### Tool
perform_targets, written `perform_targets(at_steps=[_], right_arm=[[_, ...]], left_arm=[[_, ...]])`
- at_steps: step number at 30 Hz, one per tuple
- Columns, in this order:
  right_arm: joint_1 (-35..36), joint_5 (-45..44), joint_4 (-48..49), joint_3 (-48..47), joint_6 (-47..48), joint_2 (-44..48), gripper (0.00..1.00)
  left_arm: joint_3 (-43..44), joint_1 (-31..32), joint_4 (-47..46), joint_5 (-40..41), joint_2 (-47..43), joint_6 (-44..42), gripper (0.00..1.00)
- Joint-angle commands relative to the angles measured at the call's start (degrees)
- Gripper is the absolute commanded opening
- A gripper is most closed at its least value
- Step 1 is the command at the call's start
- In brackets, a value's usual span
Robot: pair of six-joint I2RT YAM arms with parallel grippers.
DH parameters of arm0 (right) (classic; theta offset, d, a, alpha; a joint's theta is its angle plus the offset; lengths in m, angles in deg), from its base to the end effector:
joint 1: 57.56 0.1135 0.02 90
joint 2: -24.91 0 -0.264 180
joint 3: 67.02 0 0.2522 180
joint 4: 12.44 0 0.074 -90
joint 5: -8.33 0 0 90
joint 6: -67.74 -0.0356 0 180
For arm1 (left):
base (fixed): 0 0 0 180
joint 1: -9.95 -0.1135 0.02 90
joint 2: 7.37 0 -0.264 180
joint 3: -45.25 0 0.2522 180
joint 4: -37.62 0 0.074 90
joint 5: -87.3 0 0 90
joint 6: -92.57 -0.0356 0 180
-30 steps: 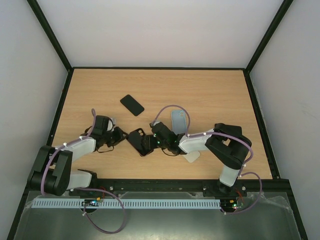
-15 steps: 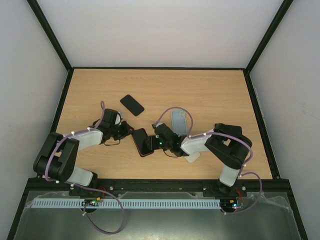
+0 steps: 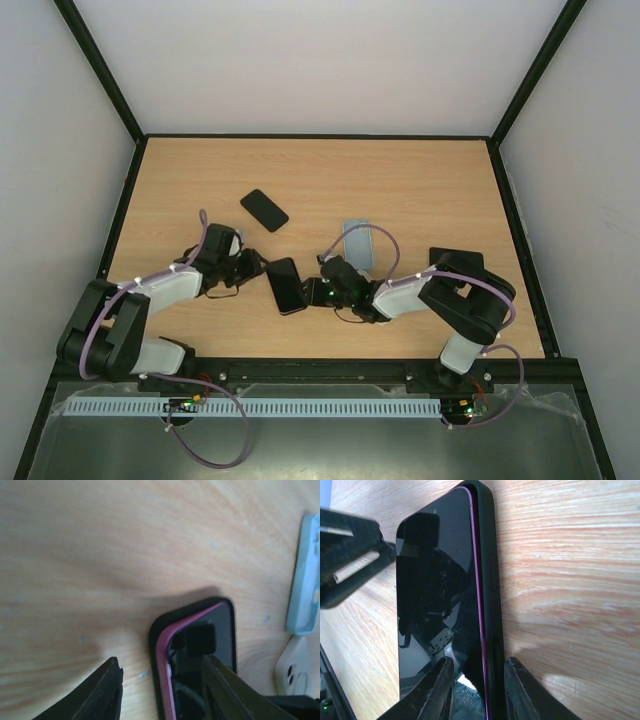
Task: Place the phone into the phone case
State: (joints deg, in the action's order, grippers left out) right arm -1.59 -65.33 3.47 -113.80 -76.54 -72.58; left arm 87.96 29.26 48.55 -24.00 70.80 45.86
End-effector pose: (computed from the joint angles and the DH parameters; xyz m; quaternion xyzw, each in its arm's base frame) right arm 0.1612 0.2567 0.1183 -0.0788 0.8761 0.4482 0.1589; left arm 0.2271 -0.0933 0.1480 -0.1224 0.9068 -0.3363 0.2228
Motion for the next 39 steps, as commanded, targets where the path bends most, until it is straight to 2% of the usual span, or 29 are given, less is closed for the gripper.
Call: perform_targets(at_steps=[1,8,14,19,27,30,32,35,39], right_arm=[[0.49,2.2,1.6,1.05,-2.25,-0.21,0.29],[1.71,2.04,4.14,1.02,-3.81,-1.36,0.25],[2.13,1.23,4.83,2.0,-4.08,-1.58,0.23],[2.13,-1.14,5.14,3.66,-4.2,0.34,0.2],[2.13,-0.63,12.68,5.19,-6.23,-2.99,0.17],[2.13,0.01,14.3,5.68,-7.52,-2.97,0.18],[2.15,-0.94,12.85,5.86,-7.09,-1.69,0.21],[2.05,-6.27,7.11,5.74,-5.24,2.07,0.23],[0.98,-11.49,2.27,5.13,-4.34,4.95,0.29]], left_arm=[[-2.86,1.51,2.49,-1.64,-2.79,0.21,0.43],[-4.67,1.87,-3.96,-5.69,-2.44,0.57,0.19],[-2.03,3.19,-5.18,-6.96,3.58,-0.18,0.18],[-1.7,3.98,-6.04,-7.74,3.72,-0.37,0.16],[-1.38,5.17,-3.99,-7.66,5.19,-1.26,0.15],[-0.72,5.5,-4.0,-8.95,5.15,-2.08,0.19],[1.25,5.58,-0.18,-8.23,4.73,-4.06,0.24],[3.18,5.56,4.79,-3.1,2.94,-5.33,0.32],[4.31,5.47,6.52,-1.32,2.55,-5.53,0.39]])
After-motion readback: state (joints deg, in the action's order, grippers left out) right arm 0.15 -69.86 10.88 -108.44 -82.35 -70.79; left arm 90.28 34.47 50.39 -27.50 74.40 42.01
